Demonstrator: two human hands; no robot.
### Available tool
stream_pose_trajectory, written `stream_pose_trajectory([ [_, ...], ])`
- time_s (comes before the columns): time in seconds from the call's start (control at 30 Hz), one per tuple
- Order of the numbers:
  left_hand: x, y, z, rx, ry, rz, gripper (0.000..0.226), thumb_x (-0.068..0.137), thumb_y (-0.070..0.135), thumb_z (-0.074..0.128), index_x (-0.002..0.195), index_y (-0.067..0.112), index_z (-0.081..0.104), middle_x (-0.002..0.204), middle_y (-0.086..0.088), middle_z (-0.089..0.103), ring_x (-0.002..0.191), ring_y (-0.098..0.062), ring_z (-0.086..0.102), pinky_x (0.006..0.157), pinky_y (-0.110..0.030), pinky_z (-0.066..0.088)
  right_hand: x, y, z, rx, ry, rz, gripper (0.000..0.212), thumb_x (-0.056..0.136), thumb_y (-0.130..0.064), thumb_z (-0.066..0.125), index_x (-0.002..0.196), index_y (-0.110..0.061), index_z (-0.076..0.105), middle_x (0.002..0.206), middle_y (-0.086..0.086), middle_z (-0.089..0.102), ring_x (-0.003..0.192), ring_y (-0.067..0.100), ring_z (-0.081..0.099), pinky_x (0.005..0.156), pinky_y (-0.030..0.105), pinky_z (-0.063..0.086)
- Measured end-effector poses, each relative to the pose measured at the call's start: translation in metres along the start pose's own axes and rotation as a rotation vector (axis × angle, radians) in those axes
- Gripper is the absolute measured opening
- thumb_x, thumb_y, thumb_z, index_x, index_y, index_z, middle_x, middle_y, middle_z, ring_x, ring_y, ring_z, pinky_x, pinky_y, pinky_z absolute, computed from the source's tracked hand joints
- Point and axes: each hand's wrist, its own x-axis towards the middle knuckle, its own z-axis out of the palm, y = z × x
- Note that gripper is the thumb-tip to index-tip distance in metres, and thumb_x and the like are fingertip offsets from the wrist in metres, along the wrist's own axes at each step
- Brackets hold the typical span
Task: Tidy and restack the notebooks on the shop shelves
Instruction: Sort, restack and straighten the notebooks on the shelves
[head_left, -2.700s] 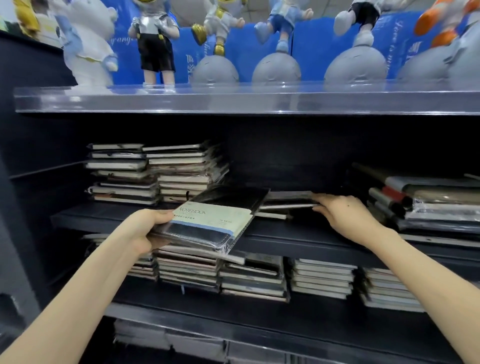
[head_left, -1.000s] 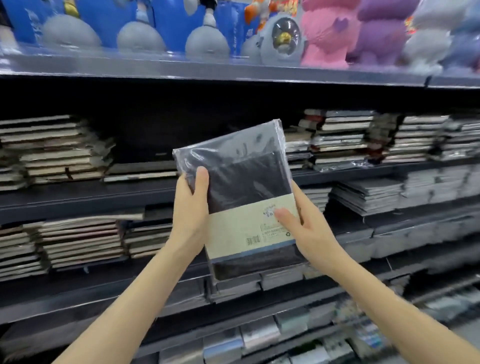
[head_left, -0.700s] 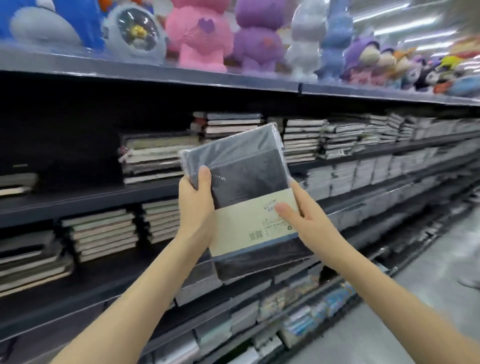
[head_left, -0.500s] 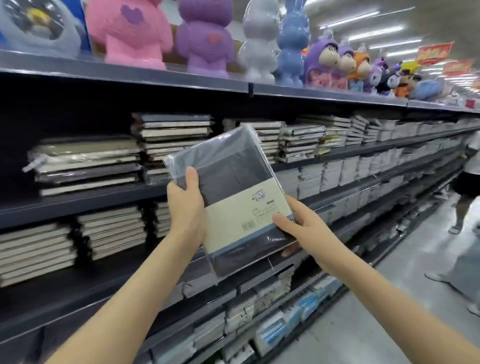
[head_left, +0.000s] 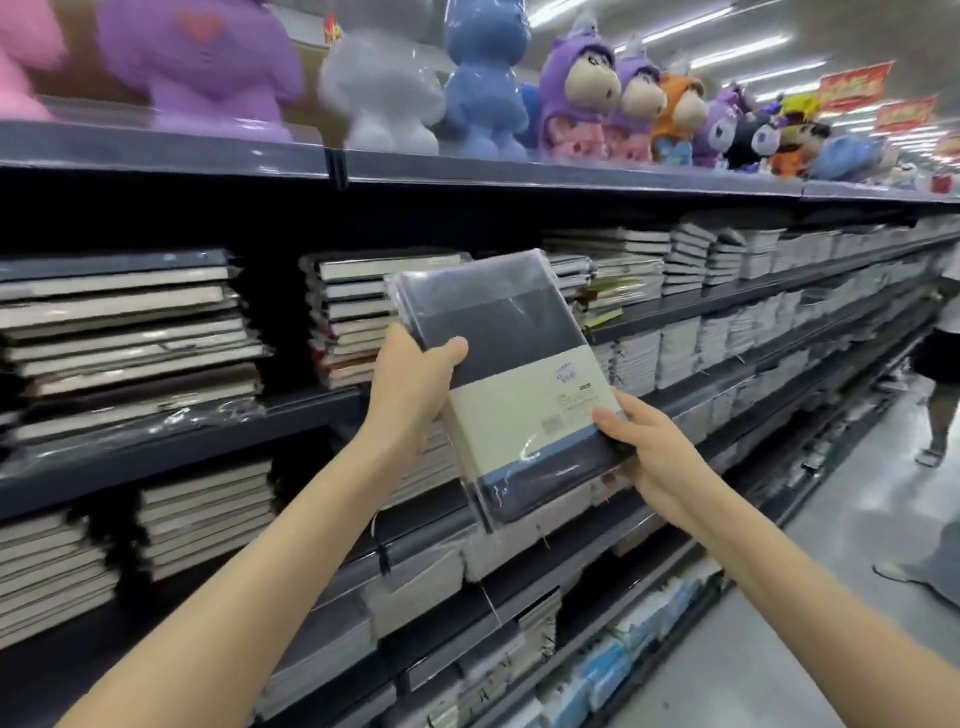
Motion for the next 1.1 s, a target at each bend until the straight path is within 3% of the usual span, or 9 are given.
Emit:
stream_pose_trajectory([
  [0.13,0.037,0.004,0.053,0.111,0.035,0.077,0.023,0.085,0.025,0.063,0.104,0.015,0.055,0.100,-0.002,0.066,0.083,-0.021,0.064,0.056,-0.028,0.049,0.052,-0.002,-0.048,0.041,-0.005,0.012,0.023,0.094,-0.018,0.052,0.113,-0.019,0.065,0.106,0.000,0.072,0.094,0.017,0.066,0.065,0.025,0.053],
  [0.3,0.073,0.003,0.118,0.185,0.119,0.118,0.024,0.077,0.033,0.065,0.095,0.019,0.061,0.095,0.000,0.069,0.088,-0.022,0.066,0.081,-0.043,0.055,0.117,-0.003,-0.112,0.017,-0.117,0.025,0.025,0.084,-0.030,0.058,0.103,-0.022,0.071,0.099,0.004,0.071,0.081,0.025,0.060,0.057,0.031,0.041],
  [0.4,0.091,0.002,0.162,0.206,0.176,0.126,0.011,0.076,0.031,0.067,0.084,0.026,0.061,0.092,0.003,0.070,0.089,-0.022,0.066,0.078,-0.039,0.053,0.158,-0.007,-0.154,0.000,-0.192,0.015,0.019,0.089,-0.026,0.055,0.100,-0.019,0.069,0.084,0.003,0.069,0.060,0.016,0.055,0.040,0.022,0.035],
  [0.5,0.103,0.006,0.205,0.173,0.261,0.100,0.007,0.080,0.024,0.067,0.086,0.025,0.062,0.093,0.002,0.070,0.089,-0.021,0.066,0.069,-0.032,0.053,0.195,-0.017,-0.192,-0.023,-0.243,0.002,0.017,0.097,-0.017,0.048,0.094,-0.012,0.064,0.071,0.002,0.060,0.049,0.012,0.047,0.036,0.020,0.031],
  [0.7,0.123,0.014,0.269,0.183,0.373,0.026,0.018,0.083,0.017,0.065,0.097,0.006,0.067,0.100,-0.016,0.070,0.080,-0.027,0.062,0.075,-0.039,0.052,0.249,-0.042,-0.251,-0.021,-0.301,0.054,0.015,0.096,-0.018,0.051,0.086,-0.009,0.057,0.062,0.003,0.048,0.047,0.013,0.041,0.039,0.024,0.024],
  [0.87,0.147,0.018,0.293,0.221,0.356,0.140,0.013,0.083,0.017,0.061,0.093,0.019,0.069,0.097,-0.002,0.072,0.090,-0.020,0.066,0.087,-0.039,0.052,0.288,-0.069,-0.276,0.047,-0.291,0.086,0.012,0.093,-0.018,0.057,0.085,-0.012,0.065,0.071,0.000,0.063,0.061,0.013,0.056,0.059,0.031,0.041],
  [0.93,0.158,0.019,0.296,0.349,0.406,0.188,0.018,0.086,0.021,0.063,0.103,0.021,0.067,0.102,0.002,0.070,0.097,-0.017,0.064,0.092,-0.039,0.050,0.306,-0.078,-0.285,0.071,-0.253,0.128,0.009,0.091,-0.019,0.061,0.088,-0.011,0.065,0.072,0.001,0.065,0.067,0.016,0.058,0.069,0.036,0.043],
  [1.03,0.169,0.015,0.293,0.546,0.535,0.209,0.032,0.090,0.018,0.059,0.122,0.016,0.058,0.114,0.000,0.061,0.107,-0.016,0.058,0.094,-0.031,0.046,0.336,-0.085,-0.297,0.114,-0.177,0.177,0.012,0.090,-0.017,0.062,0.081,-0.010,0.062,0.055,-0.004,0.063,0.052,0.012,0.055,0.052,0.027,0.042],
  [1.1,0.173,0.010,0.292,0.679,0.561,0.248,0.030,0.091,0.014,0.057,0.121,0.015,0.059,0.114,0.000,0.061,0.108,-0.016,0.057,0.092,-0.028,0.044,0.356,-0.087,-0.299,0.112,-0.139,0.199,0.011,0.092,-0.017,0.060,0.084,-0.010,0.059,0.063,-0.001,0.060,0.050,0.013,0.050,0.033,0.016,0.032],
])
